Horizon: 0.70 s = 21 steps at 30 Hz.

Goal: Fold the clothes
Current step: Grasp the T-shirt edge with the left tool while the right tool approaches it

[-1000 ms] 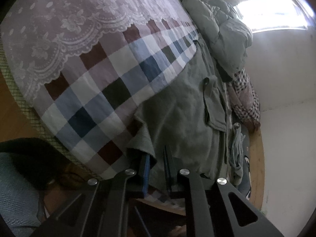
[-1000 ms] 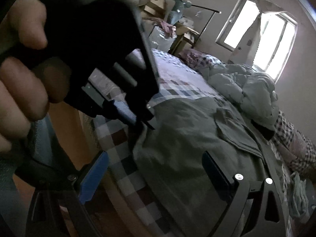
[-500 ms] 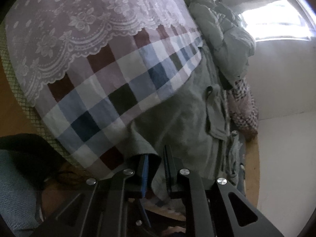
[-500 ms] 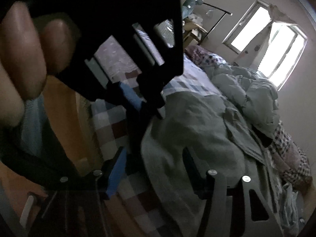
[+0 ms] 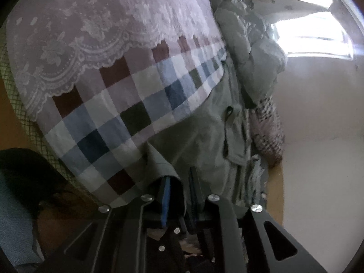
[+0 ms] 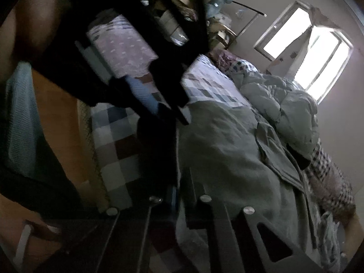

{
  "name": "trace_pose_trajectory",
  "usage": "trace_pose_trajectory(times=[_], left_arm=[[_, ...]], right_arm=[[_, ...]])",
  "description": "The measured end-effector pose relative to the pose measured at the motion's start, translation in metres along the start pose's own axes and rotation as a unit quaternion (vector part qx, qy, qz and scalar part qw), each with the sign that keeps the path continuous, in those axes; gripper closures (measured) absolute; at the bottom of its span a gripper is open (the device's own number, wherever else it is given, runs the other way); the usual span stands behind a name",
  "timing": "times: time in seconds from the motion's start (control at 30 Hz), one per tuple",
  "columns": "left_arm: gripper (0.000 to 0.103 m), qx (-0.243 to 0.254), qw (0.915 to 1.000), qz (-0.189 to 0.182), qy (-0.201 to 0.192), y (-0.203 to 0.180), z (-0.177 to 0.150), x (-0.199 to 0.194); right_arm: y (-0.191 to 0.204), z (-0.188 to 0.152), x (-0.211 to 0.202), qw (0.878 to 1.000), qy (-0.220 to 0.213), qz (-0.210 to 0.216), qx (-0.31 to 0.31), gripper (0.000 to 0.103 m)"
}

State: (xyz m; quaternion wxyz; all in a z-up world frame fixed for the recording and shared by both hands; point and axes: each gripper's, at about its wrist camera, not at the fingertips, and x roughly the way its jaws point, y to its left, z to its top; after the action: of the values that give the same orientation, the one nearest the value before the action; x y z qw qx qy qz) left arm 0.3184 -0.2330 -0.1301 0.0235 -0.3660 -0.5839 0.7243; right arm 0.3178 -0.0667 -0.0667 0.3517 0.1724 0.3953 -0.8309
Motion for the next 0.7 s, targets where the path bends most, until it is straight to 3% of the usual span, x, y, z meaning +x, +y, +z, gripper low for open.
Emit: trace_pose_trajectory(times=[0.07,0.13,0.33,0.47,0.6,0.7], left_arm=[[0.076,-0.008,0.9997,-0.020,-0.013,0.000,0.002,-0.008],[0.058,-0.011,0.9989,-0.033,-0.030,0.000,0.004,-0.017],[0.054,0.004,0.9991,0.008,-0.041,-0.002,-0.003,-0.020],[0.048,0.003,0.9993,0.002,-0.038,-0.002,-0.005,-0.020],[0.050,-0.007,0.9993,0.017,-0.033,0.001,-0.006,-0.014],[0.071,-0.006,0.9992,0.017,-0.035,0.003,-0.008,-0.017]], right_arm=[[-0.008,0.002,0.000,1.000,0.001,0.010,0.022,0.101],[-0.017,0.004,0.000,0.999,0.000,0.017,0.044,0.101],[-0.032,0.004,-0.004,0.994,0.002,0.046,0.097,0.101],[-0.034,0.004,-0.004,0.991,0.005,0.062,0.116,0.101],[-0.032,0.002,-0.003,0.992,0.011,0.065,0.111,0.101],[-0.022,-0.003,-0.002,0.994,0.019,0.060,0.088,0.097]])
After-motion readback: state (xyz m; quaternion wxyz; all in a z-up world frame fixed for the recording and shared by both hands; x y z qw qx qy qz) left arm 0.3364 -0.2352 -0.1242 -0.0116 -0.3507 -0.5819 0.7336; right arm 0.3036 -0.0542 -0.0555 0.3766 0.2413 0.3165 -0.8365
